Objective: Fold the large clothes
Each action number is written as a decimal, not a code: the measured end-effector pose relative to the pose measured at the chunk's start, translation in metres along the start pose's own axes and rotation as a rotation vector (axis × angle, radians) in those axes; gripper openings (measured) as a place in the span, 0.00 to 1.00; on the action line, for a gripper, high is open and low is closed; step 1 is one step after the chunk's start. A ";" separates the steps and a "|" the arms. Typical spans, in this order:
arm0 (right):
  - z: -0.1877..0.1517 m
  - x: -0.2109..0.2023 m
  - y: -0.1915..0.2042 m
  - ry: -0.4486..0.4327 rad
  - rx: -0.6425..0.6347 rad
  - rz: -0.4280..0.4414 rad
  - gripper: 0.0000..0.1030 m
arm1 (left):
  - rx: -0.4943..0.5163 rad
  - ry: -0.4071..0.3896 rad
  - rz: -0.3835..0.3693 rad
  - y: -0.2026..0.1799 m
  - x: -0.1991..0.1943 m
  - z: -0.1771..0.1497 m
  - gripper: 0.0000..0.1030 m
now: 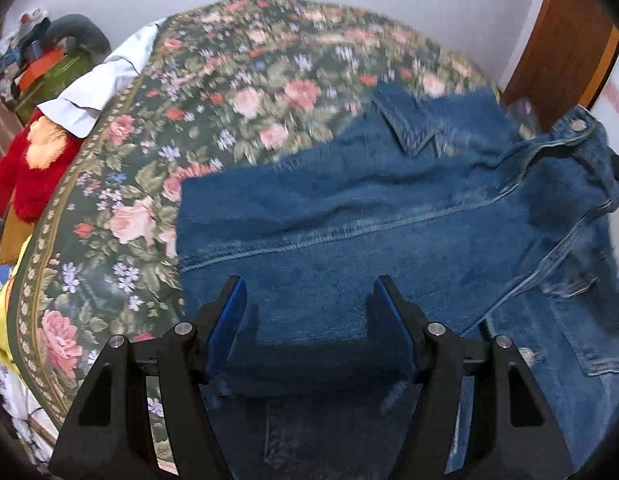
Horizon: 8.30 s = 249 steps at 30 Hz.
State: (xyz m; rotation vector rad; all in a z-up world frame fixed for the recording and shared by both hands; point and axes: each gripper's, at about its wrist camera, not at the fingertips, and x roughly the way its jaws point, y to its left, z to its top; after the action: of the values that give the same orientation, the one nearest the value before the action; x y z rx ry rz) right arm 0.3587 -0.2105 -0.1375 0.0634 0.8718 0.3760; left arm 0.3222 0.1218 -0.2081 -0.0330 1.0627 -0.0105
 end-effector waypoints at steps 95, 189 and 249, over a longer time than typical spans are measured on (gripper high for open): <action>-0.194 -0.120 -0.261 0.096 0.929 -0.029 0.80 | 0.338 -0.050 -0.182 -0.190 0.010 0.077 0.79; -0.041 0.043 -0.115 0.240 0.103 -0.142 0.14 | 0.453 0.113 -0.164 -0.270 0.057 0.117 0.25; -0.039 0.048 -0.089 0.241 0.017 -0.322 0.14 | -0.279 0.044 -0.083 0.097 0.025 -0.007 0.24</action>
State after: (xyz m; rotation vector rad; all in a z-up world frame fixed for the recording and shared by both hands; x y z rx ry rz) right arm 0.3831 -0.2806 -0.2162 -0.1081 1.1035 0.0742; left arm 0.3272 0.2185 -0.2365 -0.3304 1.0995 0.0625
